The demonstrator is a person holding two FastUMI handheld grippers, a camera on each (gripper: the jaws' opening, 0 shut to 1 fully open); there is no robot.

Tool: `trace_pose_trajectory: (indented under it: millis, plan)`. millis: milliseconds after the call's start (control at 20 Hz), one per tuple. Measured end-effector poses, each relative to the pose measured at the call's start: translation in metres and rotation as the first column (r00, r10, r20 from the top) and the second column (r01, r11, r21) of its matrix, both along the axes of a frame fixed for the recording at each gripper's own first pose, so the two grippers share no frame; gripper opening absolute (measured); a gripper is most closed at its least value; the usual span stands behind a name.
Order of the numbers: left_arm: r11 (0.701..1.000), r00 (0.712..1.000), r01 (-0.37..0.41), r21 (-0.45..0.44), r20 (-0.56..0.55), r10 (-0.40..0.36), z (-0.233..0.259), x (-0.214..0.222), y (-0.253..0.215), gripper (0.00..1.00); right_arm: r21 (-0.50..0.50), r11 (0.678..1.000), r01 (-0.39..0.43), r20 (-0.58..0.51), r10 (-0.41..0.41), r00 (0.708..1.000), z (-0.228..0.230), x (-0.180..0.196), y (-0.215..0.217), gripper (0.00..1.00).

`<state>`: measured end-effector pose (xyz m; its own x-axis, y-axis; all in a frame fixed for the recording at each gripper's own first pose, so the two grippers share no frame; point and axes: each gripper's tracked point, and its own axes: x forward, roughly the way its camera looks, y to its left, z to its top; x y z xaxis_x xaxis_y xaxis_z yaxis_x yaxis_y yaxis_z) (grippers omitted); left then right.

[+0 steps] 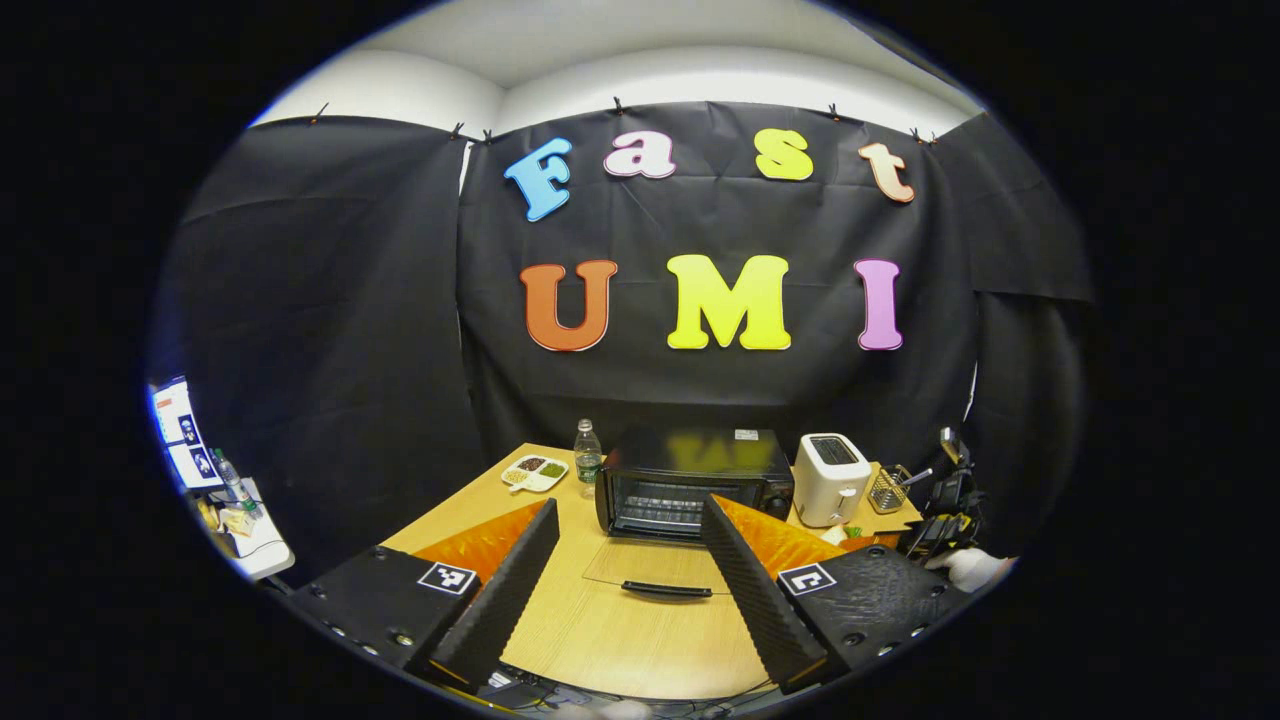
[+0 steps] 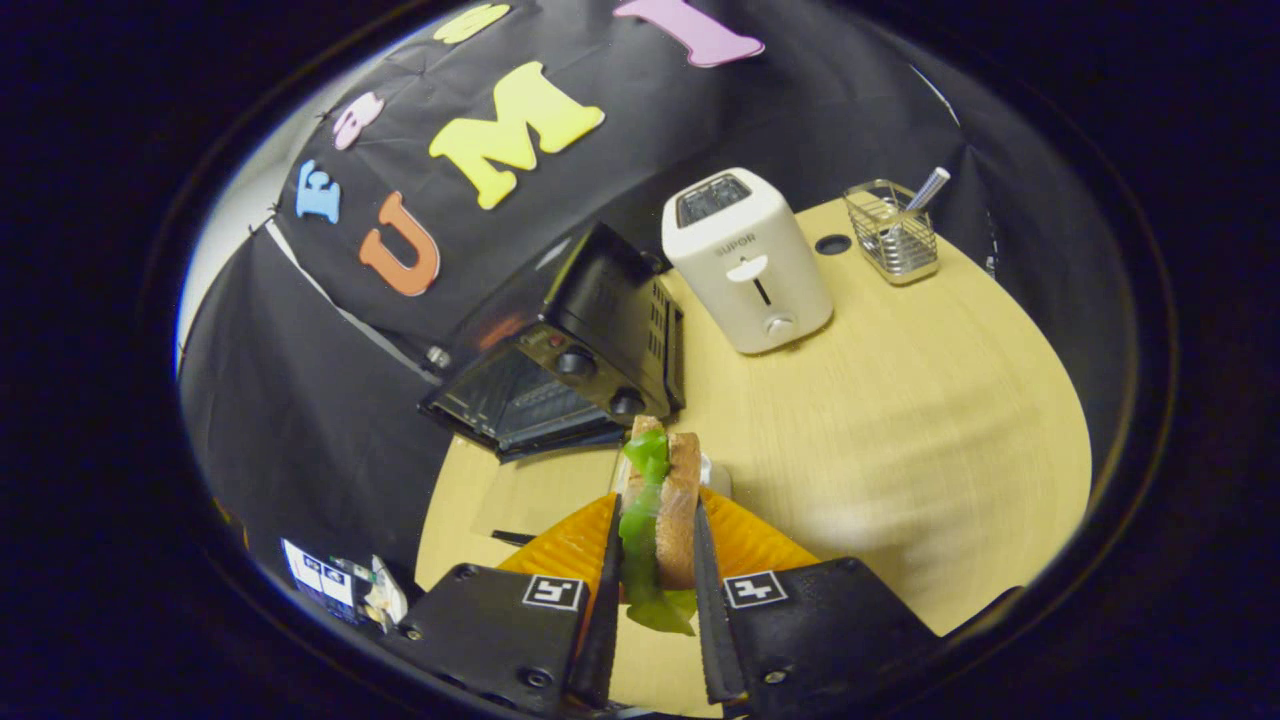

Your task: Open the electric oven with the left hand, put the food in, and close the electric oven.

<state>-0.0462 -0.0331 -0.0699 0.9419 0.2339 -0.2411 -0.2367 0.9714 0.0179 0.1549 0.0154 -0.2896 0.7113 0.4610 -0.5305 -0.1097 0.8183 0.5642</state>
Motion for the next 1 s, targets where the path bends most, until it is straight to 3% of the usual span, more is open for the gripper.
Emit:
trace_pose_trajectory:
  millis: [250,550,650,800,1000]
  plan:
    - [0.998,0.999,0.047,0.028,-0.005,-0.047,-0.009,-0.008,0.009,0.94,0.136,0.988,0.075,0.087,-0.088,0.992,0.041,0.000,0.063,0.37]
    - [0.986,0.986,0.164,0.034,-0.009,-0.164,-0.022,-0.021,0.028,0.94,0.306,0.929,0.210,0.141,-0.262,0.955,0.038,0.018,0.165,0.37]
    - [0.978,0.979,0.204,0.046,0.000,-0.204,-0.023,-0.025,0.035,0.94,0.357,0.895,0.268,0.131,-0.333,0.934,0.030,0.027,0.190,0.37]
    - [0.968,0.971,0.239,0.073,-0.016,-0.239,-0.029,-0.038,0.052,0.94,0.446,0.815,0.370,0.072,-0.445,0.893,0.014,0.047,0.212,0.37]
    - [0.964,0.968,0.250,0.091,-0.037,-0.248,-0.038,-0.051,0.076,0.95,0.506,0.730,0.460,0.000,-0.534,0.846,-0.006,0.069,0.236,0.37]
